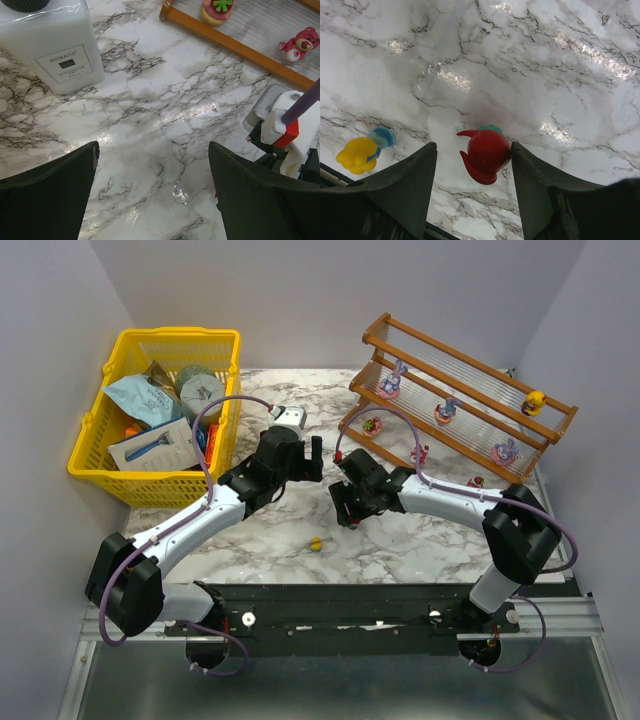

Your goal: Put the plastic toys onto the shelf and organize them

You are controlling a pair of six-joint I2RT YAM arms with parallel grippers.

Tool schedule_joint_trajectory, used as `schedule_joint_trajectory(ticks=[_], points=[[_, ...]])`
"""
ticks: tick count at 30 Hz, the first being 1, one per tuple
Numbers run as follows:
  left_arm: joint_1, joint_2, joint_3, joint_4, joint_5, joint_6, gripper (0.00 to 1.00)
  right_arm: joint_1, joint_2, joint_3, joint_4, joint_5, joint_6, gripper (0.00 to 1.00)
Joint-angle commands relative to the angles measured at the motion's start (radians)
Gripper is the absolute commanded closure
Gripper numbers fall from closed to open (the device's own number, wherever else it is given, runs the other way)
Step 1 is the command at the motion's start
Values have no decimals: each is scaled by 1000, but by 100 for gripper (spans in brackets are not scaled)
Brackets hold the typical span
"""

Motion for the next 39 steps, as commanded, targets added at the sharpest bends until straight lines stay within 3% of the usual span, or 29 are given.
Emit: schedule_joint_trajectory(ticks=[1,5,7,12,15,22,34,39], points=[[5,-9,-13,21,6,4,1,5,44,-2,11,27,12,33],[5,-11,-13,21,6,2,1,6,61,-4,8,35,20,37],[5,-11,-13,21,6,2,1,5,60,-4,5,42,18,46],[6,-12,-13,20,6,4,1,5,18,19,-19,52,17,83],[6,-11,-13,20,6,4,1,5,-14,83,-85,87,26,92],[6,-14,-13,18,8,1,1,-14,-42,369,-414,251,34,96],[6,-17,-12,21,24,-2,1,-271,-10,1049,-915,332,-6,94],[6,-18,-13,20,27,-2,1,-360,7,1265,-1000,366,-31,93]])
